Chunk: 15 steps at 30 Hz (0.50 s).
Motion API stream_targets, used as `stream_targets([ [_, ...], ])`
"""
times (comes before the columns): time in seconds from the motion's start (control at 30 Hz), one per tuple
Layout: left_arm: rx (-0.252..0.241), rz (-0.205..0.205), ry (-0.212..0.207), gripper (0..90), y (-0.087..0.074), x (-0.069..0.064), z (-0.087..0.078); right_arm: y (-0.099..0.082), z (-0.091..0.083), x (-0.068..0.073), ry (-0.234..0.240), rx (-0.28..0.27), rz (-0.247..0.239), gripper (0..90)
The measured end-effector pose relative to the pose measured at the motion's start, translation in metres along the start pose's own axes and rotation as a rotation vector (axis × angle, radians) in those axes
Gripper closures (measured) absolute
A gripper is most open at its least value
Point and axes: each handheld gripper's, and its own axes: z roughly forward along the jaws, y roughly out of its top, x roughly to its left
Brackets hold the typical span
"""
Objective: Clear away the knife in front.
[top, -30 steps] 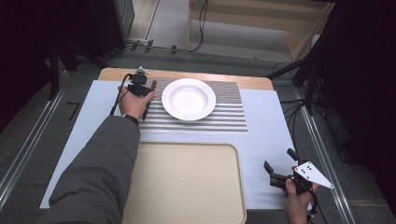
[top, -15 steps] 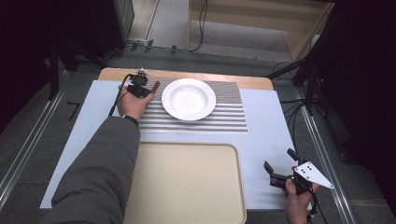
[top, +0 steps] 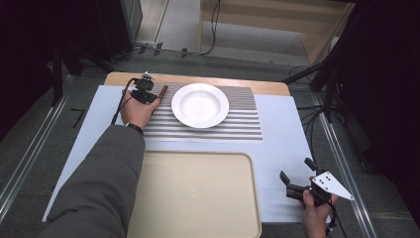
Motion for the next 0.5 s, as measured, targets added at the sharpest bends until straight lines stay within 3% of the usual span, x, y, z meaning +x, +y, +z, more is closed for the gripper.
stream_targets([
  [0.5, -0.015, -0.002, -0.045, 76.6, -0.016, -0.004, -0.028, 0.0, 0.0, 0.0, 0.0, -0.002, 0.004, 0.0],
])
